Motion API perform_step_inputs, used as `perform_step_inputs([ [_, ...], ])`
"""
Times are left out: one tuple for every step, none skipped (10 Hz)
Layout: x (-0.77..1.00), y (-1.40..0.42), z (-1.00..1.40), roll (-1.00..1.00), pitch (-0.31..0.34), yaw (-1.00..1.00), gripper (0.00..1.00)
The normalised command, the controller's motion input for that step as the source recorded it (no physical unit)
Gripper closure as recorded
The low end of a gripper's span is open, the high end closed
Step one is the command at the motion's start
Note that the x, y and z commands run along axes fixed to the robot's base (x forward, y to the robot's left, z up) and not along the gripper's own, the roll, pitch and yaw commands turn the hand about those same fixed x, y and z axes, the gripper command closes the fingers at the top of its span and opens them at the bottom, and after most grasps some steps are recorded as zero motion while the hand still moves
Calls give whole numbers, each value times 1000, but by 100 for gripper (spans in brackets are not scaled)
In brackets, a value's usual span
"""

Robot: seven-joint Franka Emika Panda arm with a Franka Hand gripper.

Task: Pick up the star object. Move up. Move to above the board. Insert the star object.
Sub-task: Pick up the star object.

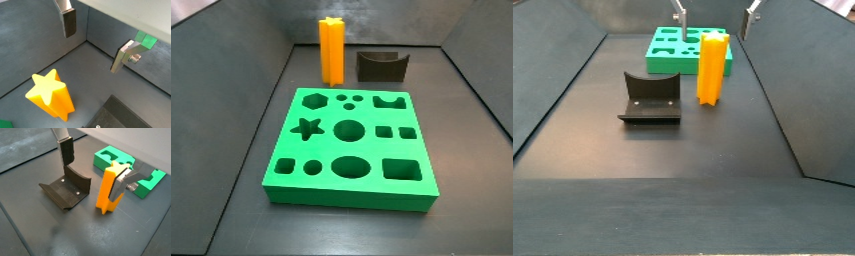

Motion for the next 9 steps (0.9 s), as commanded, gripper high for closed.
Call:
perform_step_inputs([
  [17,0,0,51,54,0,0],
  [0,-40,0,0,0,0,0],
  [60,-200,0,-6,0,160,0],
  [0,-397,0,3,0,380,0],
  [0,-489,23,61,-7,471,0],
  [0,-511,0,70,-7,500,0],
  [97,-529,0,56,-10,483,0],
  [166,-546,0,49,-10,440,0],
  [89,-494,0,53,-27,369,0],
])
